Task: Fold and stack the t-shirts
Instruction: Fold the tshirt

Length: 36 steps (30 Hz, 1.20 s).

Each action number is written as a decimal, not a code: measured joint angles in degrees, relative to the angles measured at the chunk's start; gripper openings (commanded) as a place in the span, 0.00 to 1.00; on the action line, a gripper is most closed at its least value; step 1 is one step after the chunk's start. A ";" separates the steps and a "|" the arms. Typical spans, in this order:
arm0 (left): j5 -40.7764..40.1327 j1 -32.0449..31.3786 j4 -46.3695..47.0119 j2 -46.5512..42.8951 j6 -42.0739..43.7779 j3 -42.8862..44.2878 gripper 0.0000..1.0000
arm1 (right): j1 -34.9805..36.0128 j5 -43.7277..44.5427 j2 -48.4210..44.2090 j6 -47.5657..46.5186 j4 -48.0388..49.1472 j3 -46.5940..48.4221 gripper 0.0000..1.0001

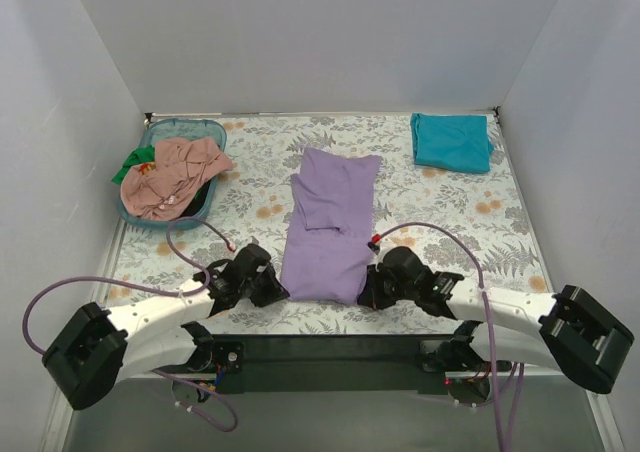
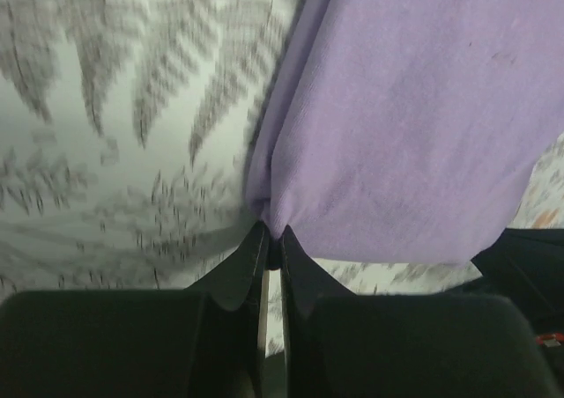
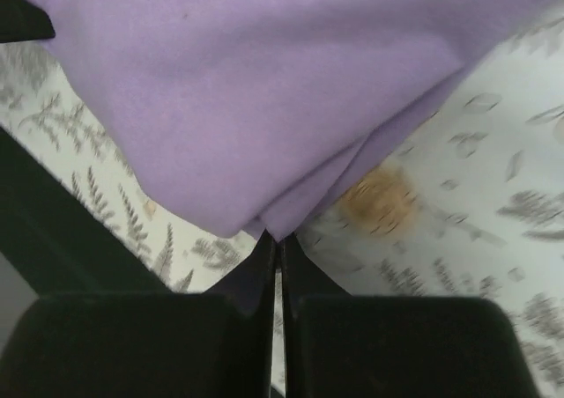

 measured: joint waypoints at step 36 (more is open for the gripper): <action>-17.84 -5.03 -20.00 3.26 -3.23 32.94 0.00 | -5.27 14.67 -9.33 -4.09 -21.09 23.12 0.01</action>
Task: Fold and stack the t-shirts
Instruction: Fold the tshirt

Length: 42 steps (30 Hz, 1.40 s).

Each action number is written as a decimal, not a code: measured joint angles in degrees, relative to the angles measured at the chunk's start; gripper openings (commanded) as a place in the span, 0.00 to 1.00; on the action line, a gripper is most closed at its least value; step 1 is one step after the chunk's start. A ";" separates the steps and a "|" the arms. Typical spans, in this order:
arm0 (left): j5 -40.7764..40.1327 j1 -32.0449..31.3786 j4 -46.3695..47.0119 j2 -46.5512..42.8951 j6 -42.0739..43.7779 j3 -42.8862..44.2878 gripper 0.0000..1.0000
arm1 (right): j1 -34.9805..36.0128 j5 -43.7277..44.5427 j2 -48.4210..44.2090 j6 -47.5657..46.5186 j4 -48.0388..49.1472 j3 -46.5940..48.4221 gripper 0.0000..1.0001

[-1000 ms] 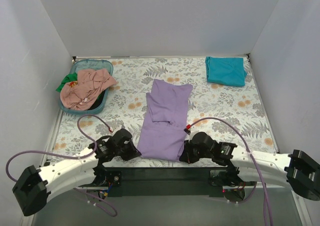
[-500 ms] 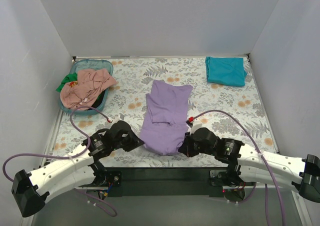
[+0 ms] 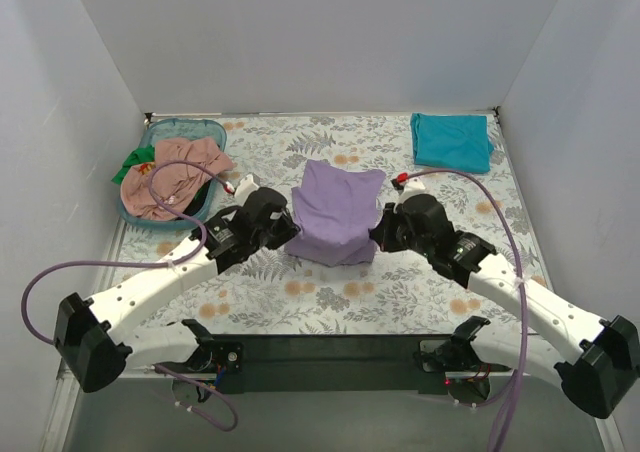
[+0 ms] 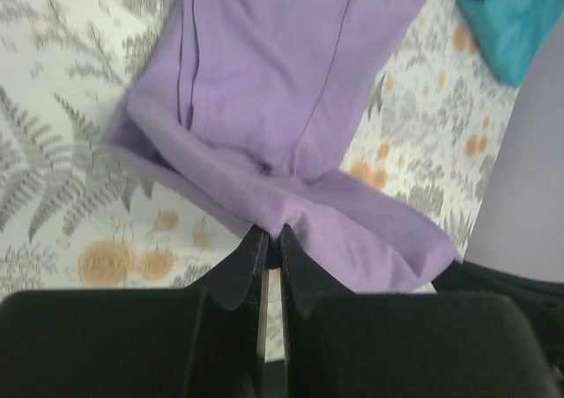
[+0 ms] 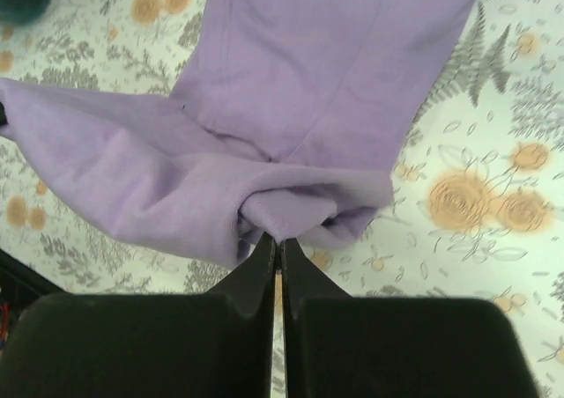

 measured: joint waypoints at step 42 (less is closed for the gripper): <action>6.75 22.80 15.50 33.64 24.74 23.50 0.98 | -32.96 -34.91 42.03 -15.82 12.11 24.02 0.98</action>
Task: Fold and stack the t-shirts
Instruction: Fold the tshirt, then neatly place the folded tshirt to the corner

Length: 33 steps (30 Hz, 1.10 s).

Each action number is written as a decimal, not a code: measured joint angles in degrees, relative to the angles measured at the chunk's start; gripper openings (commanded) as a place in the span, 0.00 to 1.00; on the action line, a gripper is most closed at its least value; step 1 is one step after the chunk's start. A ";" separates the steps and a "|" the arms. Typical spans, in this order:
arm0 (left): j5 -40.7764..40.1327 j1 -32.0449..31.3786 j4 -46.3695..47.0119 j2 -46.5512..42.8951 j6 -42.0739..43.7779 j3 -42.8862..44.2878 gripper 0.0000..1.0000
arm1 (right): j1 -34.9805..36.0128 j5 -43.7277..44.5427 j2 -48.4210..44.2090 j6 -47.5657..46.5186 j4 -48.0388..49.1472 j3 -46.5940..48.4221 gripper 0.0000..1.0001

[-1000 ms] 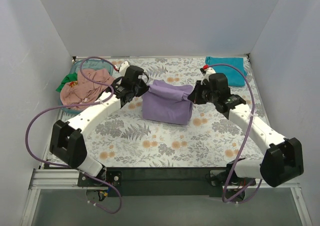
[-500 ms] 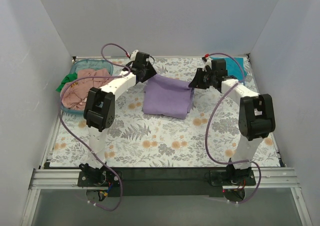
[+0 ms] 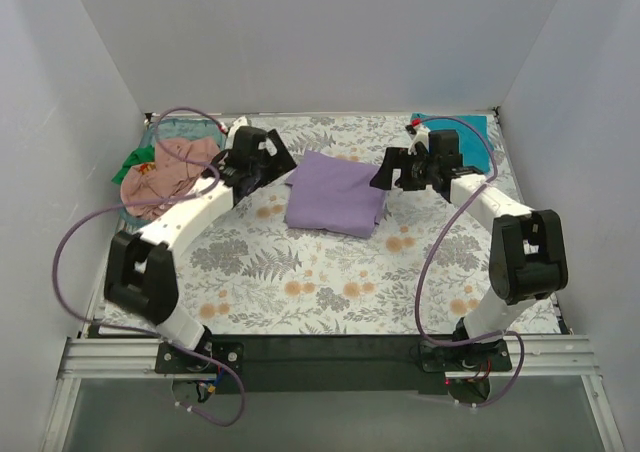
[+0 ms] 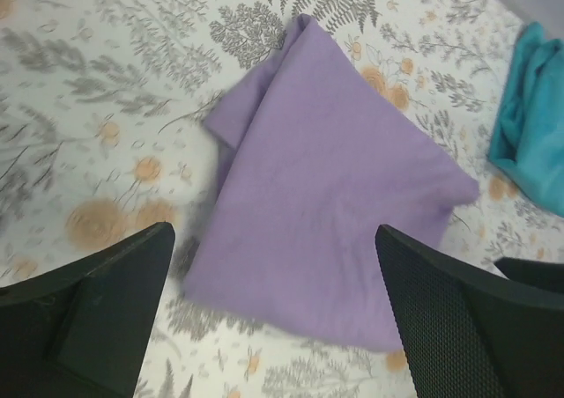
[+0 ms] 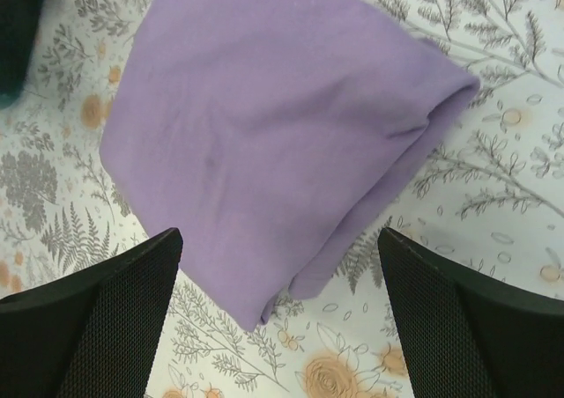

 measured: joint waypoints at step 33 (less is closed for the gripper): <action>-5.20 -0.04 -17.22 -49.31 -16.50 -37.03 0.98 | 13.70 21.49 16.57 3.85 -0.37 7.10 0.01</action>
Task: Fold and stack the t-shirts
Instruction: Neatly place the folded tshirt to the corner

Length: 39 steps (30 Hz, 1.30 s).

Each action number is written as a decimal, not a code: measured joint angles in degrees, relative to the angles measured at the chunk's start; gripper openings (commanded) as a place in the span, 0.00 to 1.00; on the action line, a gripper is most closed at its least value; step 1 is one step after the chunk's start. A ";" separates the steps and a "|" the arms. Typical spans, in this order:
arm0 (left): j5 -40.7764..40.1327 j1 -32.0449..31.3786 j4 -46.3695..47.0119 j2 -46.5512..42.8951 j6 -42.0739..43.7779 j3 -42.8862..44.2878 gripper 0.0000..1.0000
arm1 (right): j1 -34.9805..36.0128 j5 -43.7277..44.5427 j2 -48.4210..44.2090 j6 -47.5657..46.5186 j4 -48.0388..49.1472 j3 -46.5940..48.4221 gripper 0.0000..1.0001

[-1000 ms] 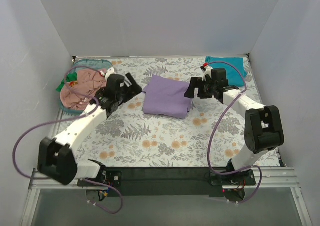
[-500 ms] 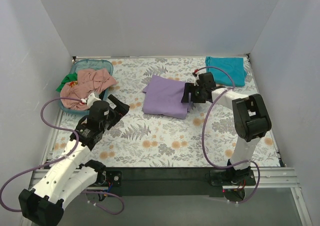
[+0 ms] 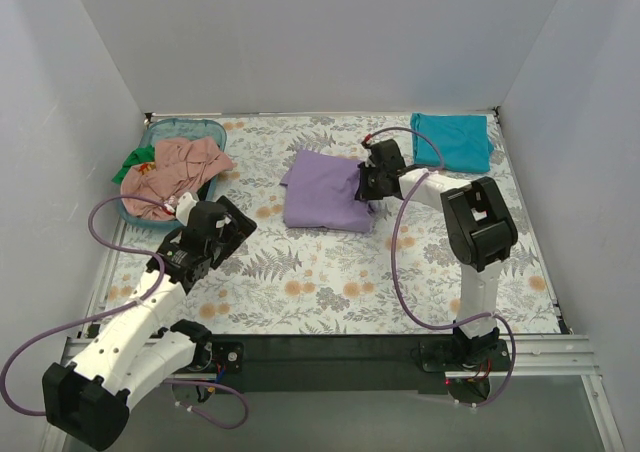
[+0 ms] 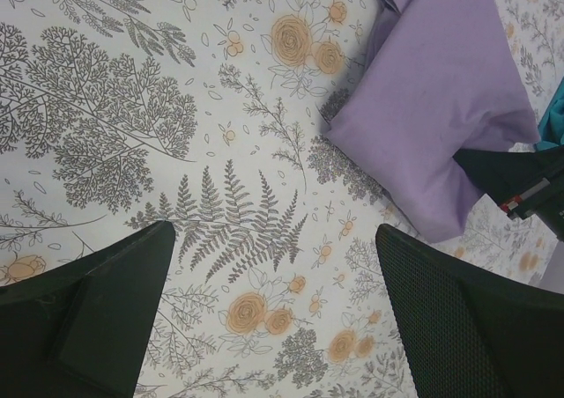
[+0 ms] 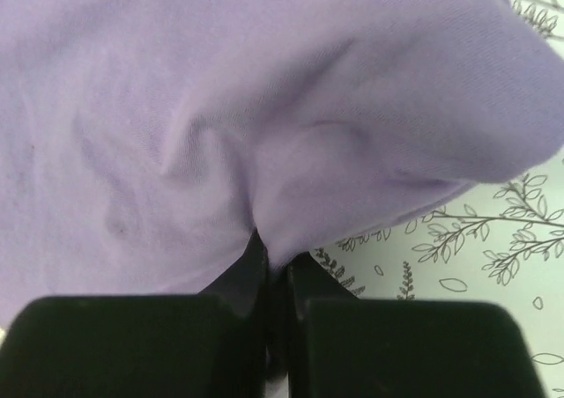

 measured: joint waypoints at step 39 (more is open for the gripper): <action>-12.22 0.00 8.87 6.40 4.22 0.44 0.98 | -19.56 24.94 7.85 -35.17 -12.79 40.26 0.01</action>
